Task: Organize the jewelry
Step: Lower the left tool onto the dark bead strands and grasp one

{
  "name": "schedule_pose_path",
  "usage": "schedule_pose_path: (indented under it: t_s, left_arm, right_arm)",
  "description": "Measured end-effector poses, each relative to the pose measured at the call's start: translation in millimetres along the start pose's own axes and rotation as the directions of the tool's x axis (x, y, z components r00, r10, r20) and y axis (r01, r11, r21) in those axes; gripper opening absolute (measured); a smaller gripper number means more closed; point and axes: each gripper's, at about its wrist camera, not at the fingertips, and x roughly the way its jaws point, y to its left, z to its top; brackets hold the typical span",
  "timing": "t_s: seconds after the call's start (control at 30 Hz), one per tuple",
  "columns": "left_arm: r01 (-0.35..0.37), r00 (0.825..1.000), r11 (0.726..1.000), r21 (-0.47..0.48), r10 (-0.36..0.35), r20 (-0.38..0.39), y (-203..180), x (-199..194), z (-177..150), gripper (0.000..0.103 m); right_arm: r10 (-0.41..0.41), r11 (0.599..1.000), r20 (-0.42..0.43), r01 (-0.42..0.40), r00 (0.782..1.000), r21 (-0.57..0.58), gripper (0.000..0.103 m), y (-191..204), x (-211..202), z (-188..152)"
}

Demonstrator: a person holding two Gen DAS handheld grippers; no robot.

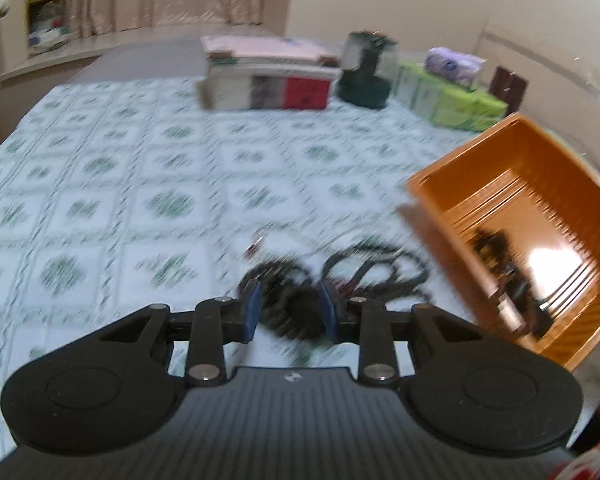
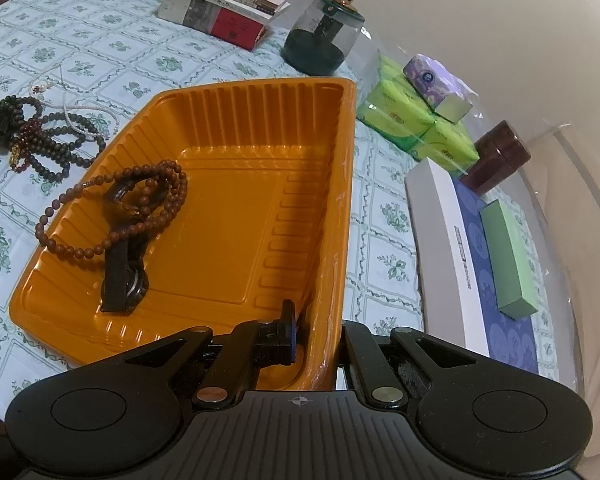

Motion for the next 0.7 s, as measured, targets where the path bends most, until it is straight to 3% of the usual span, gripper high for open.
schedule_pose_path:
  t_s: [0.23,0.47,0.7]
  left_arm:
    - [-0.037,0.999,0.999,0.040,0.037,-0.008,-1,7,-19,0.028]
    - [-0.059,0.998,0.993,0.104,0.058,0.018,-13,20,-15,0.028]
    - [-0.062,0.998,0.985,0.164,0.066,-0.021,-11,43,-14,0.028]
  right_arm:
    - [-0.003,1.000,0.000,0.003,1.000,-0.005,0.005,0,1,0]
    - [-0.004,1.000,-0.002,0.004,1.000,-0.006,0.005,1,0,1]
    - [-0.005,1.000,-0.003,0.005,1.000,-0.005,0.005,1,0,1]
